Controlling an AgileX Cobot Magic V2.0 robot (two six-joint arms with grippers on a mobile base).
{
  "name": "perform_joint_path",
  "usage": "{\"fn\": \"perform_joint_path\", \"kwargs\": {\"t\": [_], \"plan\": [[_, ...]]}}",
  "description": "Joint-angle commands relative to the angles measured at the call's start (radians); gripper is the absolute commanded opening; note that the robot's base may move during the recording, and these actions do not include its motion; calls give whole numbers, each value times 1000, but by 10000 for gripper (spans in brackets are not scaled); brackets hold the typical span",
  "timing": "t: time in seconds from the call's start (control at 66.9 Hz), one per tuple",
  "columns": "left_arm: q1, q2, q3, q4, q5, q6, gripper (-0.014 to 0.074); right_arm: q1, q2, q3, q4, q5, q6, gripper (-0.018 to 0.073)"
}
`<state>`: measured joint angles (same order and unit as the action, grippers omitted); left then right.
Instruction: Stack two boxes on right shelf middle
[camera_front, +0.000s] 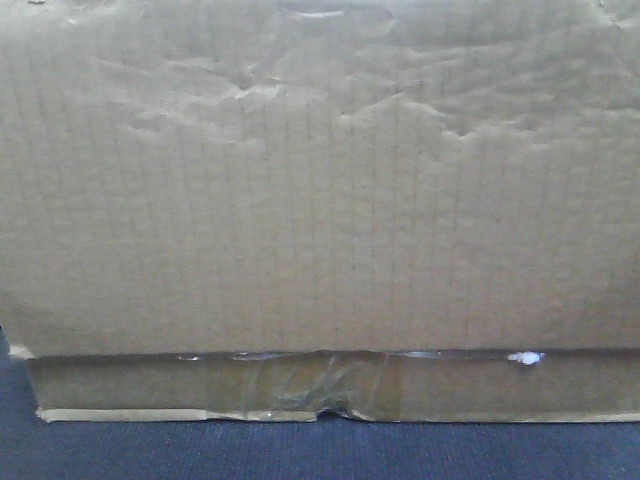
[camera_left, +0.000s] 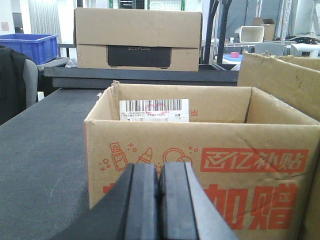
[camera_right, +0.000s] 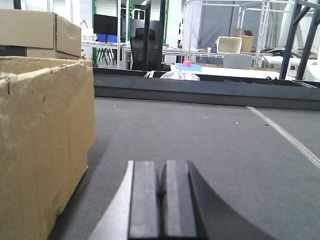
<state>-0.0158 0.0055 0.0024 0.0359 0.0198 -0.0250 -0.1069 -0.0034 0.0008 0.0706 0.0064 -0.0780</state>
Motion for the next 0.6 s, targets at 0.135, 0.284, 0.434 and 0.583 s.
{"fn": "perform_joint_path", "kwargs": {"t": [0.135,0.284,0.434,0.583], "plan": [[-5,-5,-2,2,-14,3,-111,-3,3,-1,-8,-23,-2,-167],[-5,-5,-2,2,-14,3,-111,-3,3,-1,-8,-23,-2,-167],[-5,-5,-2,2,-14,3,-111,-3,3,-1,-8,-23,-2,-167],[-5,-5,-2,5,-20,3,-111,-3,3,-1,-8,-23,-2,-167]]}}
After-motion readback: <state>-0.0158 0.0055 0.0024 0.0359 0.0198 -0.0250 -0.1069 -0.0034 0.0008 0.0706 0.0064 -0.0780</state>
